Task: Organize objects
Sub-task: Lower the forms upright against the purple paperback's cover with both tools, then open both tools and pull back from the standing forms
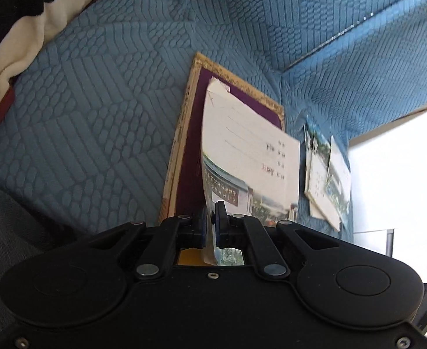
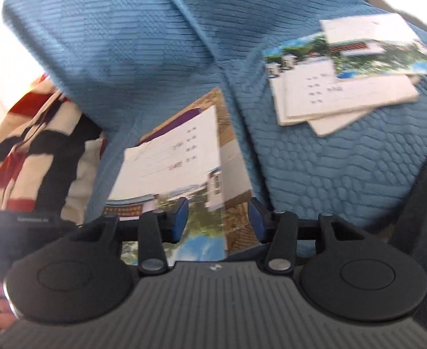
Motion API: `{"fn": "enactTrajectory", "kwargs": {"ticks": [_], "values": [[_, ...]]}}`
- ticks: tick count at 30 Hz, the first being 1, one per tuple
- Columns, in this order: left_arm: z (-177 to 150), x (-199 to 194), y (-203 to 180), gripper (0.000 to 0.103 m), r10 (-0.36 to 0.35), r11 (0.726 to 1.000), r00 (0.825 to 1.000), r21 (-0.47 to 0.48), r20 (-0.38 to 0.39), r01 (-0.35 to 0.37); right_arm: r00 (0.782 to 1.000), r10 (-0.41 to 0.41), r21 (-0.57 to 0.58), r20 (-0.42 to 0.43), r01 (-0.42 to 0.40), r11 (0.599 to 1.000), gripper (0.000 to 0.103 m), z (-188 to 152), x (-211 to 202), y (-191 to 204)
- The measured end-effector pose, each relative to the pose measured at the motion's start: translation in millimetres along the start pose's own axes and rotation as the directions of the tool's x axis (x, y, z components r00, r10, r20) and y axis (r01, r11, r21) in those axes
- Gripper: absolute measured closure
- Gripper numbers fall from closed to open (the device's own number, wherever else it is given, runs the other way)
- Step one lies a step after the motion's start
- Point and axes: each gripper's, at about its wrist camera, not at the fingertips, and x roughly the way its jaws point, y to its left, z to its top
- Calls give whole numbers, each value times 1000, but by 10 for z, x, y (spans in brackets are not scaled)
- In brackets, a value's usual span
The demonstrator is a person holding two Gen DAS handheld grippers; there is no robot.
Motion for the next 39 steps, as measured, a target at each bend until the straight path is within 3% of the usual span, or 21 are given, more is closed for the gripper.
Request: {"fn": "enactTrajectory", "kwargs": {"ticks": [2, 4, 5, 9, 12, 23, 39], "values": [[-46, 21, -65, 98, 26, 999, 1000, 18, 6, -26, 1000, -12, -43, 2, 12, 999, 61, -47, 63, 50], [-100, 10, -107, 98, 48, 998, 999, 36, 11, -49, 998, -65, -109, 15, 66, 992, 79, -100, 111, 95], [-132, -1, -122, 98, 59, 997, 998, 43, 17, -60, 997, -76, -131, 20, 78, 988, 80, -115, 129, 98], [-162, -26, -211, 94, 88, 994, 995, 59, 37, -90, 999, -41, -84, 6, 41, 996, 81, -117, 150, -35], [-172, -62, -273, 79, 123, 988, 991, 81, 61, -128, 999, -40, -77, 15, 41, 996, 83, -91, 80, -52], [-346, -440, -705, 78, 169, 957, 972, 207, 164, -201, 988, -25, -165, 155, 51, 985, 83, 105, -513, 246], [-589, -1170, -1814, 78, 43, 915, 943, 366, 329, -169, 952, 53, -276, 303, 35, 961, 83, 520, -1534, 473]]}}
